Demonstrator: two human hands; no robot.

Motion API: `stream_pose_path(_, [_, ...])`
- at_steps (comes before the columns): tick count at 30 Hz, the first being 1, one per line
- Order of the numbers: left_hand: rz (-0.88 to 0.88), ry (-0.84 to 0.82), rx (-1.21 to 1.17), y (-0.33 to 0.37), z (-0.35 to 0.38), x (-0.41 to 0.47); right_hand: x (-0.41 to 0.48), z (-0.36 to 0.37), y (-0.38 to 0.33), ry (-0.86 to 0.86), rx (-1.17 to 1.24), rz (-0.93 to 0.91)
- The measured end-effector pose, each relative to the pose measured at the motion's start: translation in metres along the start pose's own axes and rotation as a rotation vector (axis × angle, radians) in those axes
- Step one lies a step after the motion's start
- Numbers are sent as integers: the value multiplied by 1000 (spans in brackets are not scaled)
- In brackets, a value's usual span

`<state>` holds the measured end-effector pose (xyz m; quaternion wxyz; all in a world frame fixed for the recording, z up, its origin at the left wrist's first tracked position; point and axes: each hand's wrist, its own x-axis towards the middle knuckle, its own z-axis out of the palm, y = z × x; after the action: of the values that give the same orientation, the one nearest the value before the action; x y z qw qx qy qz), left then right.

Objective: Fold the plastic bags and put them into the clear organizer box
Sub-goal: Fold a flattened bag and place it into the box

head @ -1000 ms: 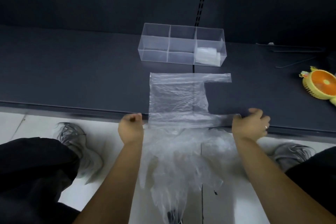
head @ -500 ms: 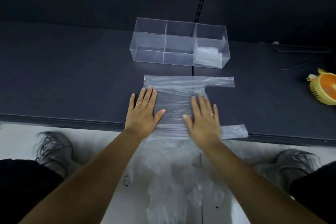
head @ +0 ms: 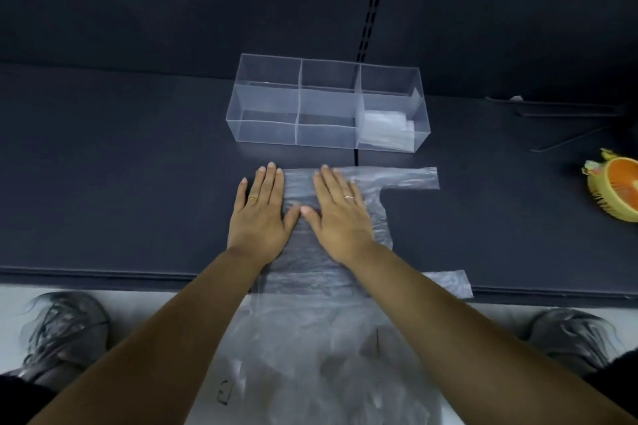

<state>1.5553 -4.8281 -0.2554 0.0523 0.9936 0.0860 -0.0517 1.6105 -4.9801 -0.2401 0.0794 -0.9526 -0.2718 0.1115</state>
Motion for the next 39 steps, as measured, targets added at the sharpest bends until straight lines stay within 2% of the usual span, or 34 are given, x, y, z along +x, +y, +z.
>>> stream_pose_path(6, [-27, 21, -1, -2, 6, 1, -20, -10, 114, 39, -82, 372])
stream_pose_path(9, [-34, -43, 11, -1, -1, 2, -31, -25, 153, 12, -102, 514])
stream_pose_path(11, [-42, -112, -8, 0, -10, 0, -40, -35, 154, 62, -92, 546])
stream_pose_path(13, [20, -96, -27, 2, -21, -11, -53, -40, 136, 203, -28, 428])
stream_pose_path(15, [195, 18, -67, 9, -30, -37, -78, -39, 101, 290, 126, 152])
stream_pose_path(18, [506, 89, -102, 25, -22, -93, -130, -14, 48, 160, 187, -217])
stream_pose_path(20, [560, 8, -37, 30, -13, -118, -154, 0, 39, 110, 103, -268])
stream_pose_path(23, [454, -11, -28, 31, -5, -128, -162, -5, 50, 285, 70, -127])
stream_pose_path(26, [388, 15, -124, 32, -8, -131, -166, -24, 67, 382, -43, -152])
stream_pose_path(35, [185, 71, -423, 38, -30, -119, -161, -78, 83, 110, 124, -10])
stream_pose_path(37, [127, 27, -489, 30, -43, -114, -159, -82, 95, 31, 280, 75])
stream_pose_path(39, [47, -125, -568, 15, -58, -106, -156, -90, 109, -138, 499, 165])
